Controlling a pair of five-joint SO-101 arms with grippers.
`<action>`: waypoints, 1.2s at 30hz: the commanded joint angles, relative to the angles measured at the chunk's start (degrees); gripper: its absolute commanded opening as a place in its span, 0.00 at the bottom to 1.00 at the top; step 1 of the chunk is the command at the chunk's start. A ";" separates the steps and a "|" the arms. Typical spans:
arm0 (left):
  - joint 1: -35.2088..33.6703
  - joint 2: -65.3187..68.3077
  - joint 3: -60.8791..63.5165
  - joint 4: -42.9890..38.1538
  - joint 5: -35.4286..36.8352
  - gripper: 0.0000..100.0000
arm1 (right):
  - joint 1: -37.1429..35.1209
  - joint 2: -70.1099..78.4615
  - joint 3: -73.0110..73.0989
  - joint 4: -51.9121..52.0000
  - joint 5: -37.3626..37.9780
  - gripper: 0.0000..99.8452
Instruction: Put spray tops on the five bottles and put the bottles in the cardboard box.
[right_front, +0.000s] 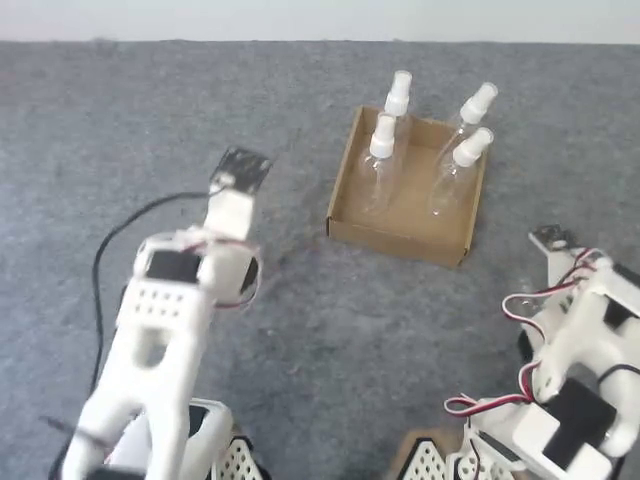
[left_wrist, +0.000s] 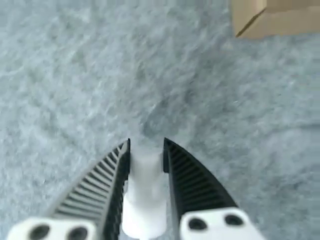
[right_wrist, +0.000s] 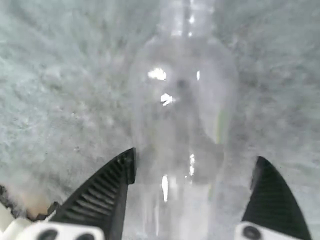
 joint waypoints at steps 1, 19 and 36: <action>-0.79 -7.56 5.76 -4.04 -0.97 0.01 | -2.42 -3.91 -9.93 6.90 0.00 0.30; -0.79 -8.18 14.46 -11.34 -0.79 0.01 | -12.70 4.09 -15.91 2.42 -9.76 0.20; -0.79 -8.18 14.46 -11.34 -0.70 0.01 | -11.38 12.00 -15.91 -0.84 -9.67 0.06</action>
